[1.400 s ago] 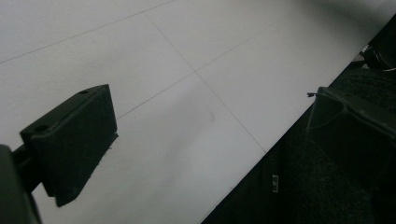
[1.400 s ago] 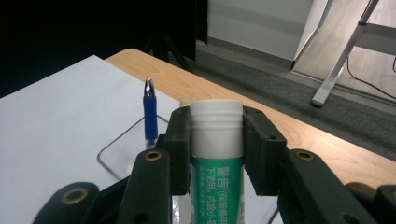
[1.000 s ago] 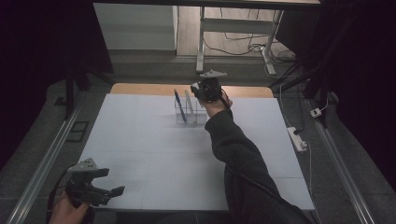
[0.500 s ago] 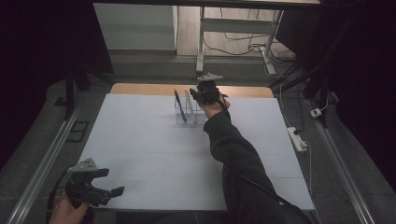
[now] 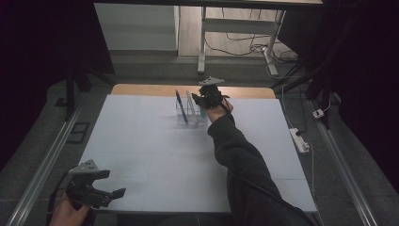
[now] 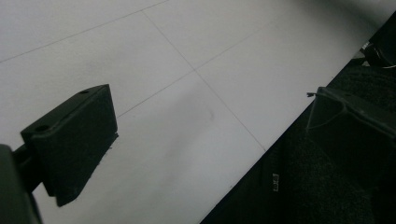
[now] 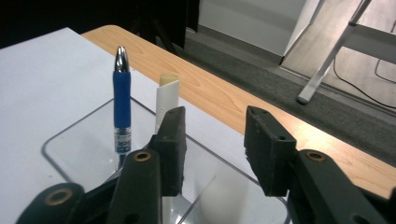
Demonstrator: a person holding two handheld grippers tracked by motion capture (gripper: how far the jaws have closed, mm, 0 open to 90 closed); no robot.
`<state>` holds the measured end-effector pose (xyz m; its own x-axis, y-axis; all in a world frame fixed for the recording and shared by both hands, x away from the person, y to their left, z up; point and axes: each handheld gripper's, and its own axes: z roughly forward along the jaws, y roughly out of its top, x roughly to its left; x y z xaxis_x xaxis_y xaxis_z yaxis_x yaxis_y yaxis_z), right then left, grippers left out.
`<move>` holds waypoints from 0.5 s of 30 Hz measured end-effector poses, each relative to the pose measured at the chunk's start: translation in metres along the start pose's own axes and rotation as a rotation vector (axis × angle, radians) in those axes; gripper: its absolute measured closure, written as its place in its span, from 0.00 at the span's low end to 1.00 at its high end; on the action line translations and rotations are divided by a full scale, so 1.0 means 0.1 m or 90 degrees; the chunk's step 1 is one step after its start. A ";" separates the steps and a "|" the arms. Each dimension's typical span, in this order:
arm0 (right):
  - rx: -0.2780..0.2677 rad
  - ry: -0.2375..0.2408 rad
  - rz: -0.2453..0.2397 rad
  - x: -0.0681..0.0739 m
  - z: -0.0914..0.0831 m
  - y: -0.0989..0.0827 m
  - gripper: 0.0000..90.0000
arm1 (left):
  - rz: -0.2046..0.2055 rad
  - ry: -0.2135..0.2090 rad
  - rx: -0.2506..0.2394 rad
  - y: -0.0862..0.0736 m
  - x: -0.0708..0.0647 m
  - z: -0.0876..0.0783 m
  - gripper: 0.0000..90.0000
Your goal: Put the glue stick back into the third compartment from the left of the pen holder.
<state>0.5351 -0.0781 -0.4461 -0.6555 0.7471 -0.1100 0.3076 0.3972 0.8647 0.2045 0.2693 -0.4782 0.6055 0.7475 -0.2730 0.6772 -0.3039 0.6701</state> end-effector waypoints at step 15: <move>0.038 0.048 0.016 -0.04 -0.15 0.07 0.37 | 0.000 0.001 0.002 0.00 0.00 0.01 0.02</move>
<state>0.5296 -0.0860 -0.4325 -0.6968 0.7155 -0.0499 0.3634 0.4122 0.8355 0.2049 0.2687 -0.4783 0.6045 0.7487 -0.2722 0.6789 -0.3053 0.6678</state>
